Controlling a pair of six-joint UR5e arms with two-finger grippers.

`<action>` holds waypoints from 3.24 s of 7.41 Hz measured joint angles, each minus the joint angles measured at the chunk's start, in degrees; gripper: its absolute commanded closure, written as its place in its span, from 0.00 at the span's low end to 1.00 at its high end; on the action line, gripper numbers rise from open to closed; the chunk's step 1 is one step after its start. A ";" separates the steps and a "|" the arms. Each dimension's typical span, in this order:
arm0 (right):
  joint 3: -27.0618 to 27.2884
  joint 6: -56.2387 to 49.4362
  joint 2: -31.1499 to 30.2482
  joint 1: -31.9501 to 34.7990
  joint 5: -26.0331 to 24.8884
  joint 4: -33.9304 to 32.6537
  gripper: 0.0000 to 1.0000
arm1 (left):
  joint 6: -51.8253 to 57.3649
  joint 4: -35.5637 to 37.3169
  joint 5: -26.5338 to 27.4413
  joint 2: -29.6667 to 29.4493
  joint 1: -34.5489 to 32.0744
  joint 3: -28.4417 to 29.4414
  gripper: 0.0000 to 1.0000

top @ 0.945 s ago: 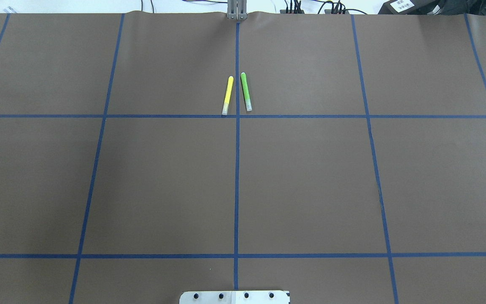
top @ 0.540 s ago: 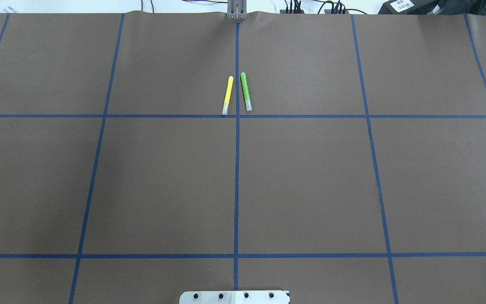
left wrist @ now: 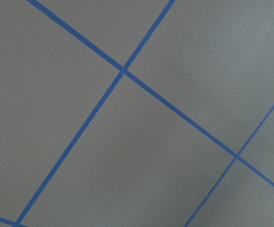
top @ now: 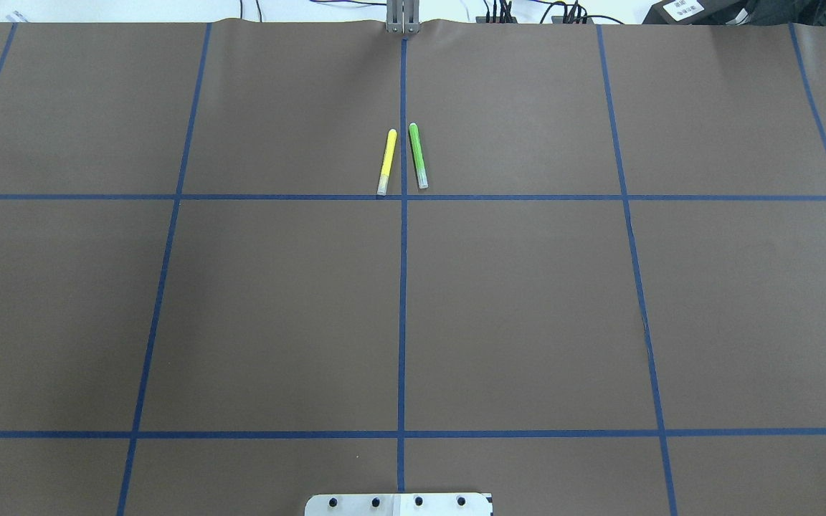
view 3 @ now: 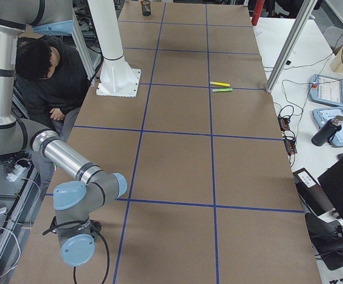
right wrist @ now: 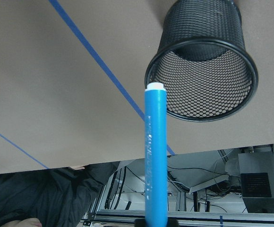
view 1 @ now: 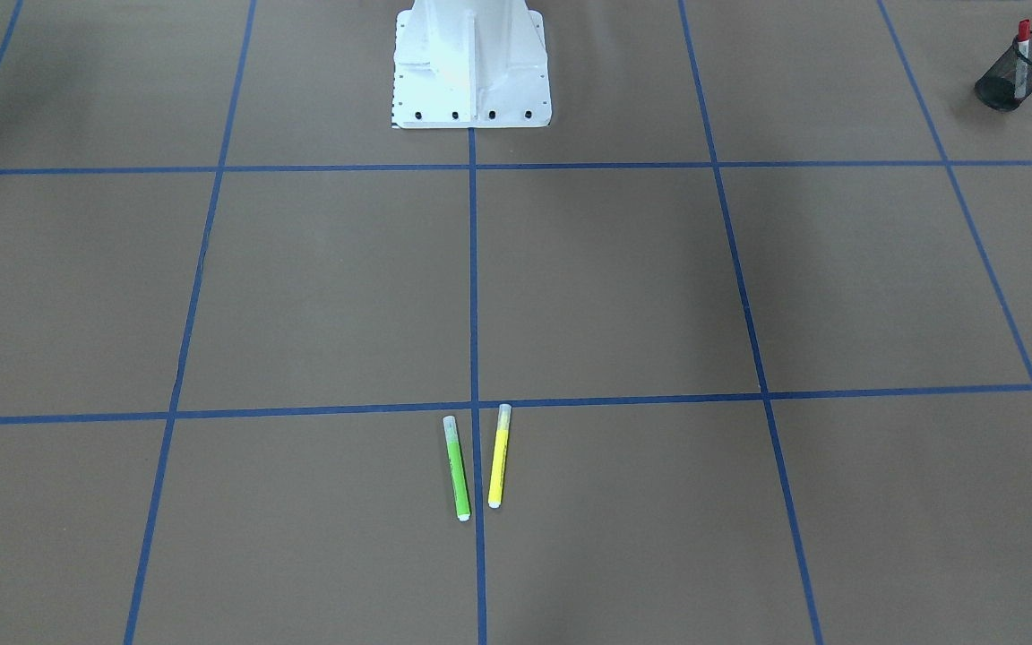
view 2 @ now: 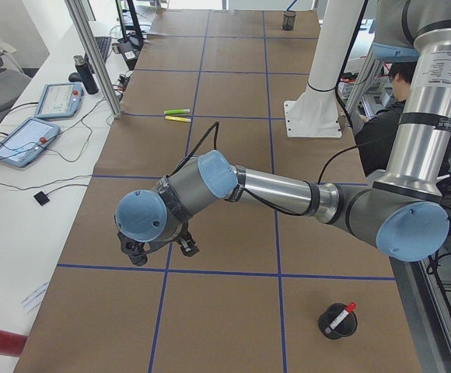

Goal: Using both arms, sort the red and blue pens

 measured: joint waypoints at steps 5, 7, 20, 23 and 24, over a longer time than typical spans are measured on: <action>-1.55 0.87 1.27 0.28 -0.95 2.11 0.00 | -0.18 -0.06 0.06 -0.40 0.05 -0.11 0.00; -1.59 5.85 3.59 0.37 -0.84 8.17 0.00 | -0.10 -0.16 0.43 -1.12 0.38 -0.11 0.00; -0.11 55.66 23.00 -21.37 18.92 55.74 0.00 | -12.90 -57.48 23.81 8.32 10.62 4.58 0.00; 2.00 59.38 23.06 -26.23 19.67 56.26 0.00 | -14.59 -54.41 24.95 13.45 13.94 -4.98 0.00; 2.26 60.72 23.06 -27.68 18.98 57.26 0.00 | -14.54 -53.75 24.91 15.19 14.18 -6.88 0.00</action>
